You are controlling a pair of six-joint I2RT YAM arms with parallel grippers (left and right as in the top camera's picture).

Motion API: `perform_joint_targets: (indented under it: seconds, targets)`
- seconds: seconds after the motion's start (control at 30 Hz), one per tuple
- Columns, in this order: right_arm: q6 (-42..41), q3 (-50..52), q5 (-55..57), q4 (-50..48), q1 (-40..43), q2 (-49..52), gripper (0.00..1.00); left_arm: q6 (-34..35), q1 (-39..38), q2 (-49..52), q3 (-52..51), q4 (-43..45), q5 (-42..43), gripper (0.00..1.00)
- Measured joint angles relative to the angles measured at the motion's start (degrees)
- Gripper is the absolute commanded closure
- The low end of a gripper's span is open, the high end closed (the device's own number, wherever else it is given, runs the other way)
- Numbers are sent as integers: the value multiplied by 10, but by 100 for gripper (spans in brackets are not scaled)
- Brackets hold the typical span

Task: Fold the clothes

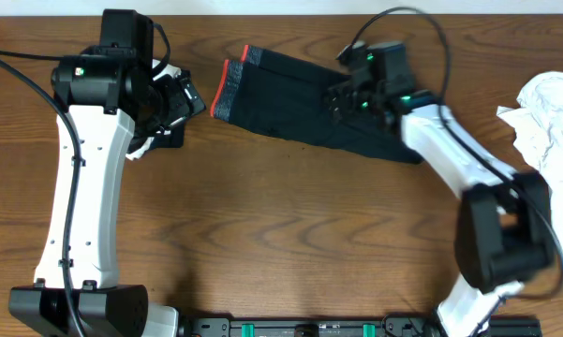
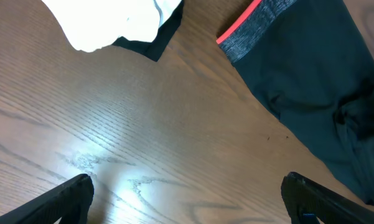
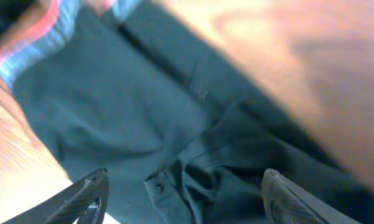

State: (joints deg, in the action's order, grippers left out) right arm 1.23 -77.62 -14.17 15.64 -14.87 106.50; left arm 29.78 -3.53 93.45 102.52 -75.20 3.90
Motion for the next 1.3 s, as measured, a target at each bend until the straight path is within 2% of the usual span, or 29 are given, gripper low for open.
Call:
perform_joint_targets:
  seconds: [0.1,0.17,0.23,0.27,0.47,0.67,0.83,1.07,1.2,1.27,1.3]
  targets:
    - [0,-10,3,18,22,-42,27,0,0,0,0,0,0,2]
    - [-2,-16,5,34,40,-56,34,0,0,0,0,0,0,2]
    - [-8,-18,7,54,54,-57,46,0,0,0,0,0,0,2]
    - [-7,-18,7,62,58,-54,48,0,0,0,0,0,0,2]
    - [-12,-18,6,62,60,-14,42,0,0,0,0,0,0,2]
    - [-12,-18,-21,8,41,50,40,0,0,0,0,0,0,2]
    - [-12,-17,-30,4,29,71,39,0,0,0,0,0,0,2]
    - [-28,-16,-2,49,60,7,25,0,0,0,0,10,0,2]
    - [-49,-16,50,122,103,-70,18,0,0,0,0,105,1,2]
    - [-58,-17,79,164,129,-102,1,0,0,0,0,121,1,2]
    - [-60,-17,93,185,145,-115,1,0,0,0,0,121,3,2]
